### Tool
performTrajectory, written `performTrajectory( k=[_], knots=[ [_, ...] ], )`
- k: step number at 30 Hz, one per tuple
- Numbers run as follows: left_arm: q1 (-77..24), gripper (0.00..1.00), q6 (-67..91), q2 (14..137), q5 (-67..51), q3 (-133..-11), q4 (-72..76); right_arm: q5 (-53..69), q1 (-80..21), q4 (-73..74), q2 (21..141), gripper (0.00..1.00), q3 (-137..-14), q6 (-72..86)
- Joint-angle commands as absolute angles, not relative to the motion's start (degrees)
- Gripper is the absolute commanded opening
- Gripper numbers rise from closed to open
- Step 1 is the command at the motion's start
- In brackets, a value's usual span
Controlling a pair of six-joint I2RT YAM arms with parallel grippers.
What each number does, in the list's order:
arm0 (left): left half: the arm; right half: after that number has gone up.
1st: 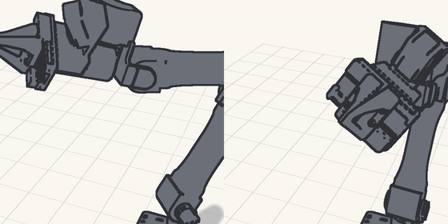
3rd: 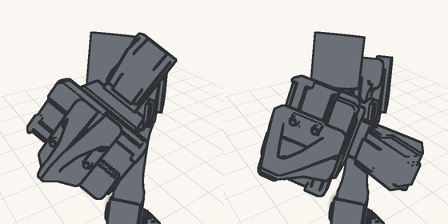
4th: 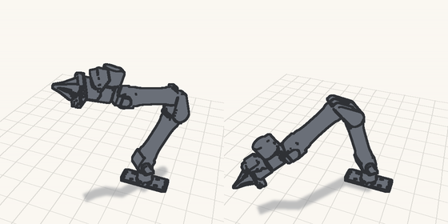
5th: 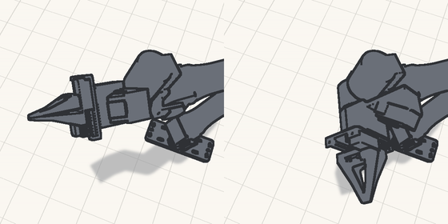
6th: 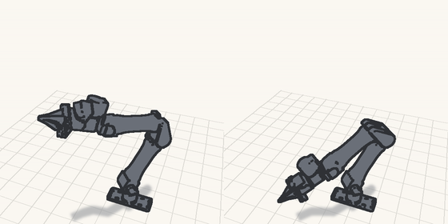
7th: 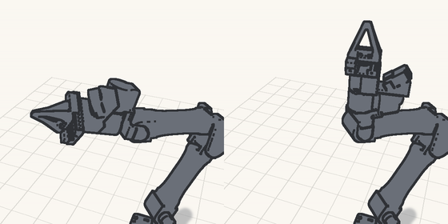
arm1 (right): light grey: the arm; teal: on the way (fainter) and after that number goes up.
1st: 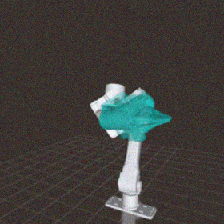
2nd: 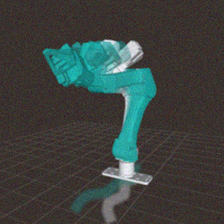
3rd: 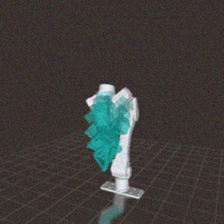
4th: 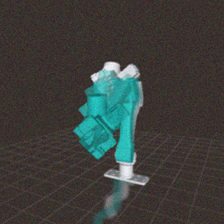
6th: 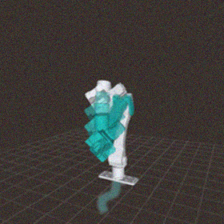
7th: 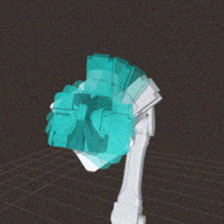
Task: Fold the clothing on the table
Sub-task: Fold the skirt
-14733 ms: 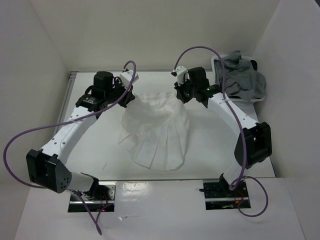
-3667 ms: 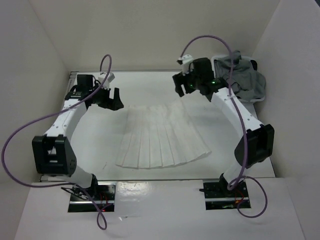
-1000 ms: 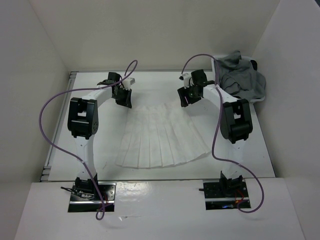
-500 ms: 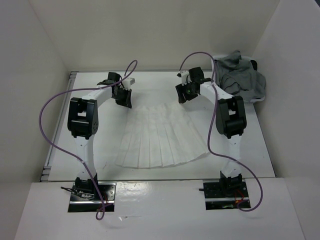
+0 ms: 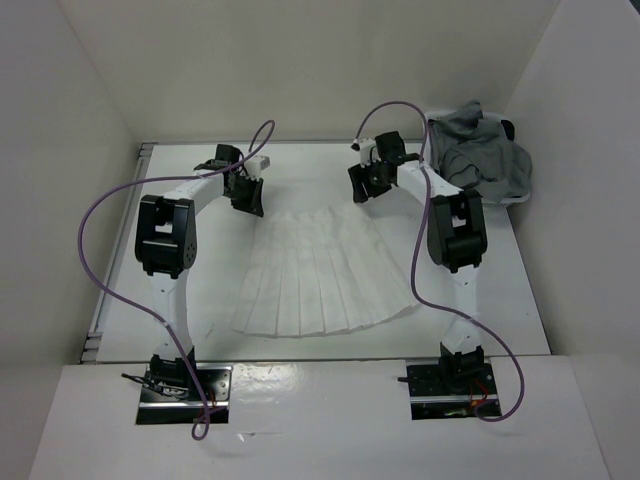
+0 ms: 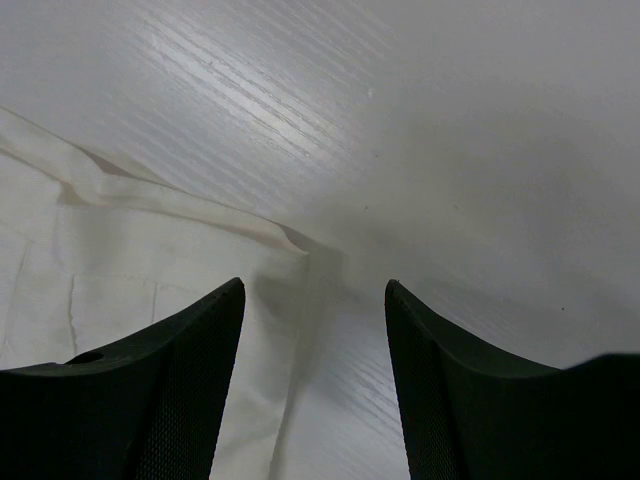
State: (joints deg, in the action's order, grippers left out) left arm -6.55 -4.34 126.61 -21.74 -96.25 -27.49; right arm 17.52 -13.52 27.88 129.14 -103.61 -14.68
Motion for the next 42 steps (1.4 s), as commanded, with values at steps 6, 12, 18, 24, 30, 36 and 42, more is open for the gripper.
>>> performTrajectory(
  k=[6,12,18,24,30,36,42],
  knots=[
    [-6.77,0.16,-4.92,126.39,-22.76,-95.45,-29.53,18.81,-14.41,26.81,131.48,0.63,-106.35,-14.77],
    [-7.29,0.15,-4.92,126.39,-22.76,-95.45,-29.53,18.81,-14.41,26.81,132.10,0.61,-106.88,-15.29],
    [-7.29,0.13,-5.45,126.39,-22.76,-95.45,-29.53,18.81,-15.47,27.86,133.33,0.55,-107.58,-15.82],
    [-7.29,0.09,-5.45,126.39,-22.76,-94.92,-29.53,18.81,-17.13,28.92,133.33,0.47,-107.58,-15.82],
    [-7.29,0.00,-5.45,126.39,-22.15,-94.92,-29.53,16.44,-17.67,29.44,133.86,0.00,-108.19,-15.82],
    [-7.29,0.00,-5.98,126.39,-20.48,-96.06,-30.06,13.89,-17.67,29.44,133.33,0.00,-108.19,-15.82],
    [-7.29,0.00,-5.98,126.91,-19.95,-101.32,-31.64,10.55,-17.67,28.39,133.33,0.00,-108.81,-15.82]
  ],
)
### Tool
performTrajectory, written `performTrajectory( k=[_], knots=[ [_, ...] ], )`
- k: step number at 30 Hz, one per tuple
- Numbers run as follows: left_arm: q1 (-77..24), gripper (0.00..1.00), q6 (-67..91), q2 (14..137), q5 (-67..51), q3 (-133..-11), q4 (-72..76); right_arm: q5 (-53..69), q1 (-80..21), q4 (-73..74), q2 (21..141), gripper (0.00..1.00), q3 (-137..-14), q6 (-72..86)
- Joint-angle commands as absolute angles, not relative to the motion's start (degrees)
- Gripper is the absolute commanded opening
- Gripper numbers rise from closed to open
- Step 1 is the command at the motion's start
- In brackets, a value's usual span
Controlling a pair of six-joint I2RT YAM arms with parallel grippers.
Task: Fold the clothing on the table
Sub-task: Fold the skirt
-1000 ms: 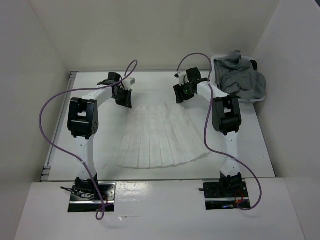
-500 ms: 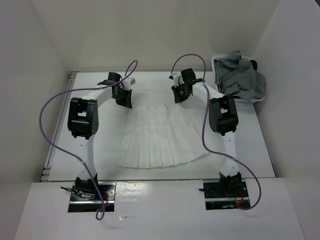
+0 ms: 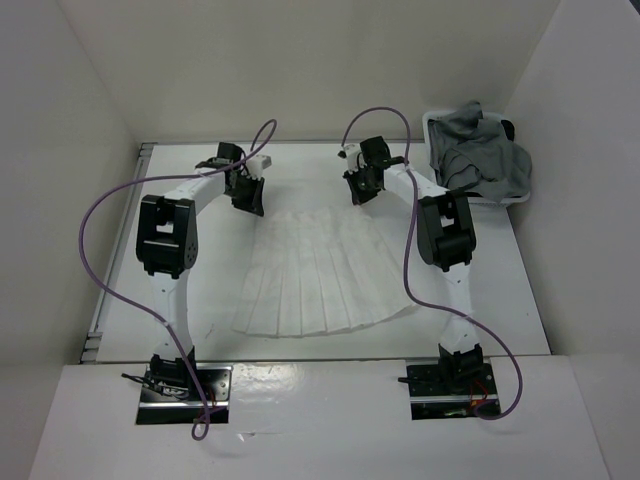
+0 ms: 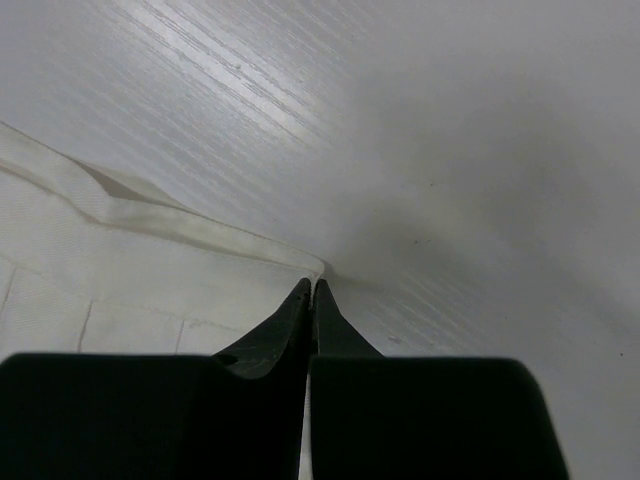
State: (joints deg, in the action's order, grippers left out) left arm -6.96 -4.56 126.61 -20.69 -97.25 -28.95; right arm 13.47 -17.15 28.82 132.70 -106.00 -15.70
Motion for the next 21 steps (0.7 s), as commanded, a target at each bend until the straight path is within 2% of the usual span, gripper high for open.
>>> performTrajectory(
  k=[1,14,21],
  knots=[
    [-7.29,0.00,-5.98,126.91,-19.95,-102.29,-31.64,10.55,-17.67,28.39,133.33,0.00,-109.50,-15.82],
    [-7.29,0.00,-5.98,135.69,-19.95,-125.05,-38.85,4.14,-17.14,30.15,137.02,0.00,-122.42,-15.29],
    [-4.93,0.00,-5.45,138.25,-19.25,-136.39,-42.18,2.29,-14.77,32.52,140.80,0.00,-134.09,-13.97]
  ],
)
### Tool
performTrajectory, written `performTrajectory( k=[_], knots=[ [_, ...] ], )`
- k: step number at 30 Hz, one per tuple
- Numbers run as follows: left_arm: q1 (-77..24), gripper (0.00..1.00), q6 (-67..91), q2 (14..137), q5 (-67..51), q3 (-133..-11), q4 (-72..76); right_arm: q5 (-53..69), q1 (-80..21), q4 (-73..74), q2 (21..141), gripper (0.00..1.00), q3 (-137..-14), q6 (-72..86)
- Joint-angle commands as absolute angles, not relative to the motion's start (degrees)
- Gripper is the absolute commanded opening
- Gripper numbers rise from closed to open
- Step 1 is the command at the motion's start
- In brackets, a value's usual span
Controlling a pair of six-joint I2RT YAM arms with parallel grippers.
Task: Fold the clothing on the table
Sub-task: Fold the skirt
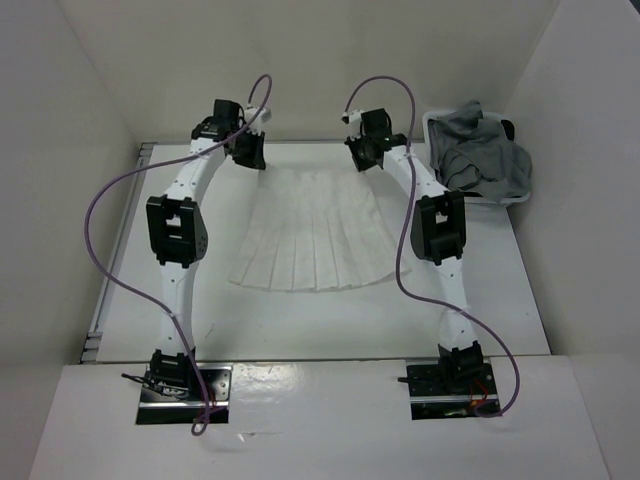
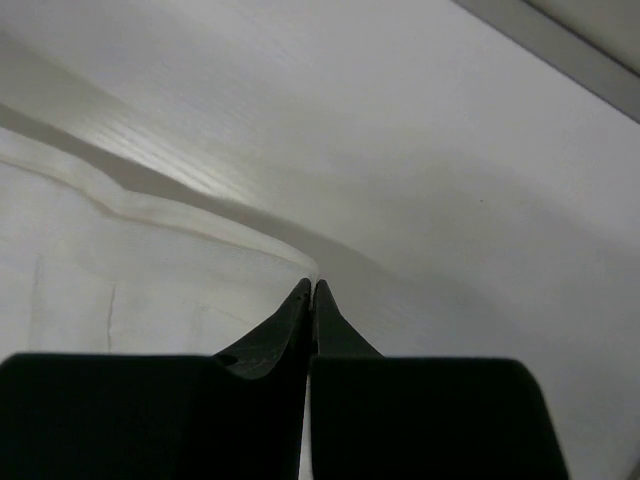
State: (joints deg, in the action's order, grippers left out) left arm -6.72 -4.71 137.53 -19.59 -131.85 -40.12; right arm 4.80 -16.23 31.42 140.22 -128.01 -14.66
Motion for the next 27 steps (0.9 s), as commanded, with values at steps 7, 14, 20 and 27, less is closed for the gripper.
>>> performTrajectory(
  k=[7,14,20,27],
  knots=[
    [-2.20,0.00,-5.45,139.83,-21.53,-150.45,-47.80,1.58,-13.54,39.89,145.63,0.00,-150.19,-12.83],
    [-1.58,0.00,-8.87,144.58,-27.14,-166.82,-60.19,4.83,-13.01,43.49,143.27,0.00,-154.77,-11.78],
    [-2.72,0.00,-10.89,140.11,-30.76,-167.78,-66.88,9.49,-13.01,51.84,140.81,0.00,-159.43,-13.18],
    [-4.92,0.00,-11.95,133.42,-28.83,-163.30,-69.17,10.90,-14.06,59.06,136.85,0.00,-160.66,-13.71]
  ],
)
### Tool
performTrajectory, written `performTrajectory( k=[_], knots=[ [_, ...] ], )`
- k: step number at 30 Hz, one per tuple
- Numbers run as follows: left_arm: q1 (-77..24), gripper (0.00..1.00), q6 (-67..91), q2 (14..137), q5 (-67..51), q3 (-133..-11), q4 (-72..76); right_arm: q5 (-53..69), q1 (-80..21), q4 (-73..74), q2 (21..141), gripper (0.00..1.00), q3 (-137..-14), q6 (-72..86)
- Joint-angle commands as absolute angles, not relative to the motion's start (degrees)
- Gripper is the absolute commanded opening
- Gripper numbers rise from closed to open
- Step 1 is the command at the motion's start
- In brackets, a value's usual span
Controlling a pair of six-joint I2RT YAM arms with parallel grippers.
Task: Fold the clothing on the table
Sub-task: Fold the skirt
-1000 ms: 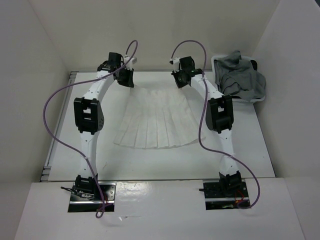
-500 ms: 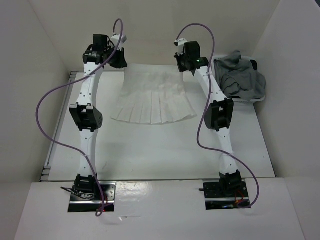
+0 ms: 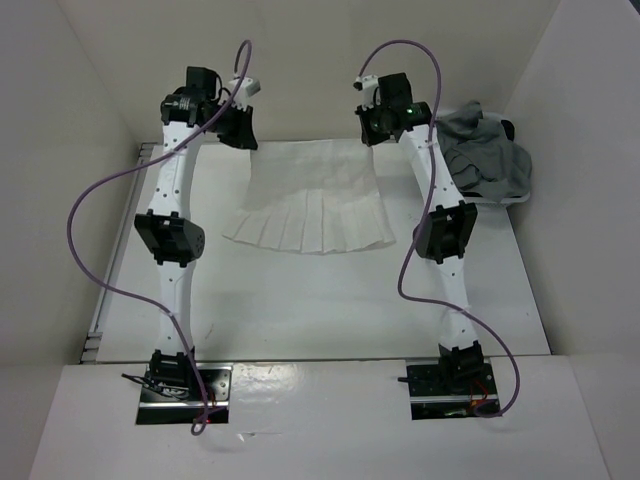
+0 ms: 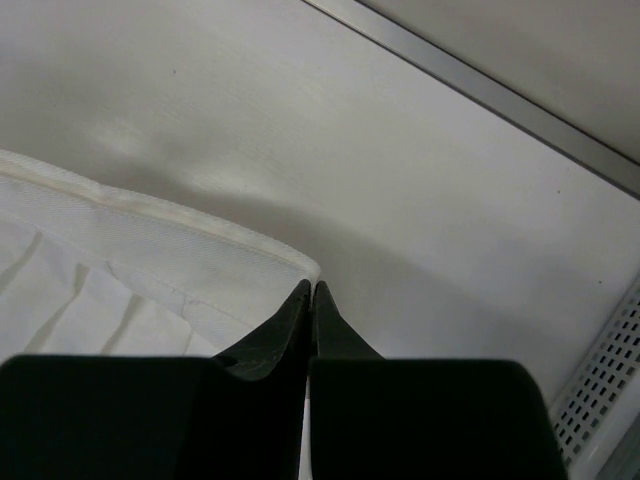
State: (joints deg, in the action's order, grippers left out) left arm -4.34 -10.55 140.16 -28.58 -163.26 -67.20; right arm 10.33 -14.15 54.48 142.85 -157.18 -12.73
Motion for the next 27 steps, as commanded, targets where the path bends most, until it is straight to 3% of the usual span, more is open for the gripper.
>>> performTrajectory(
  k=[1,12,15,16,17,20,21,27],
  knots=[
    [-4.92,0.00,-12.48,132.55,-28.83,-162.43,-69.17,10.90,-14.06,59.58,136.85,0.00,-160.66,-13.71],
    [-5.45,0.00,-16.61,127.53,-29.88,-156.28,-74.35,12.92,-18.72,67.84,131.67,0.00,-157.77,-18.37],
    [-5.45,0.00,-17.67,122.47,-29.88,-148.13,-70.78,14.15,-20.13,68.47,129.04,0.00,-153.65,-19.07],
    [-5.97,0.00,-17.67,119.73,-28.75,-143.40,-67.71,14.15,-20.13,65.42,127.28,0.00,-151.11,-19.07],
    [-6.67,0.00,-15.84,112.40,-26.91,-130.04,-63.67,14.15,-20.65,61.91,124.74,0.00,-141.86,-19.07],
    [-9.83,0.00,-14.25,99.45,-17.24,-106.53,-44.09,6.00,-24.50,39.31,107.62,0.00,-112.74,-17.58],
    [-9.84,0.00,-13.54,98.53,-17.23,-104.96,-44.03,3.71,-25.22,37.11,102.79,0.00,-109.28,-17.58],
    [-8.53,0.00,-13.01,98.01,-21.53,-101.00,-44.74,6.50,-24.35,35.16,100.82,0.00,-101.27,-15.73]
  ],
)
